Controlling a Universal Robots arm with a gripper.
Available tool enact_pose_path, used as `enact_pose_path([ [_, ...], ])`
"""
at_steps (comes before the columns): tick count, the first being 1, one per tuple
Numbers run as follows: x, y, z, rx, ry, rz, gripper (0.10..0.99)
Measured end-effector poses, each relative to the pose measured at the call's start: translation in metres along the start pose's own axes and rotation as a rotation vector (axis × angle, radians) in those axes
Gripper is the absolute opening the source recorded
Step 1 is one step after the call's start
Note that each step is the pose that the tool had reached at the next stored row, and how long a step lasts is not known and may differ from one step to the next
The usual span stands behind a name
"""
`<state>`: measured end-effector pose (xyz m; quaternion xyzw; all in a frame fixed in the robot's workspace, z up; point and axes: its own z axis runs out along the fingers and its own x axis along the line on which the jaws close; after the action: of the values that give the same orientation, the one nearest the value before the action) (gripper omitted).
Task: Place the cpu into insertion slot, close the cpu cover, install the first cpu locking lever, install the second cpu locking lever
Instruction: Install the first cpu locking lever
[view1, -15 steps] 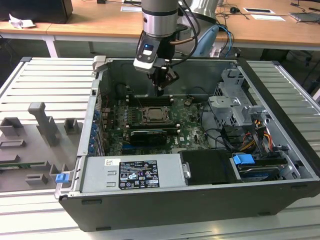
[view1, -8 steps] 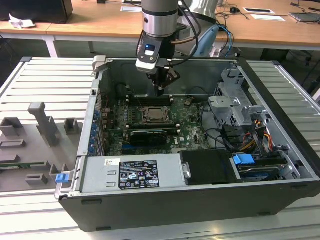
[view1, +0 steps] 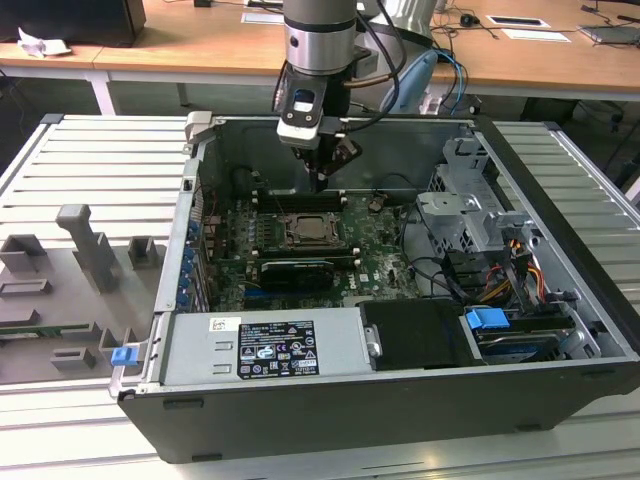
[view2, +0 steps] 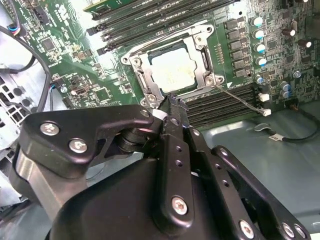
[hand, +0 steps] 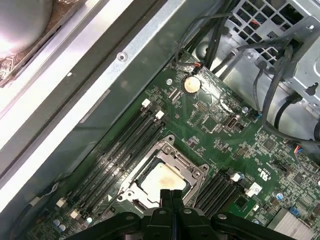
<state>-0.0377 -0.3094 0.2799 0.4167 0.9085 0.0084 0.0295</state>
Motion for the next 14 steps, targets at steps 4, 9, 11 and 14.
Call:
enact_pose_path([
  [4, 0.0000, 0.0000, 0.0000, -0.001, 0.0010, -0.026, 0.106],
  [9, 0.0000, 0.0000, 0.0000, -0.003, 0.0024, -0.059, 0.106],
  [11, 0.0000, 0.0000, 0.0000, -0.003, 0.0029, -0.072, 0.106],
  [14, 0.0000, 0.0000, 0.0000, -0.005, 0.0039, -0.099, 0.106],
])
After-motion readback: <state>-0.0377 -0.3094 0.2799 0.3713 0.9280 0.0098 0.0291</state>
